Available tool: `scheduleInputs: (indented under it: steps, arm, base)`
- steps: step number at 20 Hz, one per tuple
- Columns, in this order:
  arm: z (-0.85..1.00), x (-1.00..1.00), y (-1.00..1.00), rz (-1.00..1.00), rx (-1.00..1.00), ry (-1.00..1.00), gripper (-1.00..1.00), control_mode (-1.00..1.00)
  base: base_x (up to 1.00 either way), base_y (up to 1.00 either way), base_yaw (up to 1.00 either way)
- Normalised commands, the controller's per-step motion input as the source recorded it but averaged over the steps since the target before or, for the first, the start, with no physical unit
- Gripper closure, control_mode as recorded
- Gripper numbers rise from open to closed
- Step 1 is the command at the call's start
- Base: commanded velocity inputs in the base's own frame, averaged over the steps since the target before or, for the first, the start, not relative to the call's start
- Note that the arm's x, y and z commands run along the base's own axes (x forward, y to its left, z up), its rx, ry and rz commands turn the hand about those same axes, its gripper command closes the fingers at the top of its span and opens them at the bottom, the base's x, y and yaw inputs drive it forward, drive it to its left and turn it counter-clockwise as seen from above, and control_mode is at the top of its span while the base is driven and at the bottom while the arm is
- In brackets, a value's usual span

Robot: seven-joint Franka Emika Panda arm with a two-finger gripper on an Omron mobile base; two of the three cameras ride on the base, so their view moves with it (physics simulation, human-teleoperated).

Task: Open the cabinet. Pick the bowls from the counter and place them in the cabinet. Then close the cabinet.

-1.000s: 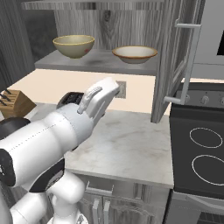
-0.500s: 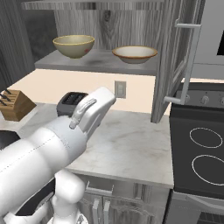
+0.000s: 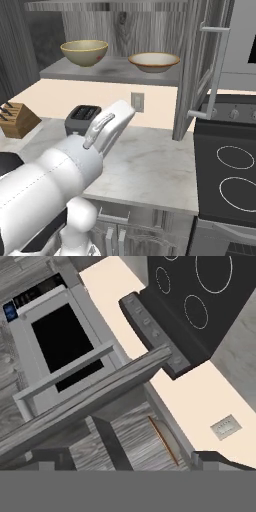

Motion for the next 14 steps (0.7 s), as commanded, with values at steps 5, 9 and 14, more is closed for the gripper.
scheduleInputs:
  steps: [5,9,14]
  arm:
    - [0.00,0.00,-0.13,0.03,0.00,0.00,-1.00,-1.00]
    - [0.00,-0.11,-0.50,0.05,0.00,0.00,-1.00,-1.00]
    - [-0.01,-0.02,-0.49,0.06,-0.01,0.01,-1.00,-1.00]
  base:
    - [0.00,0.00,0.00]
    - [0.00,0.00,0.00]
    - [0.00,0.00,0.00]
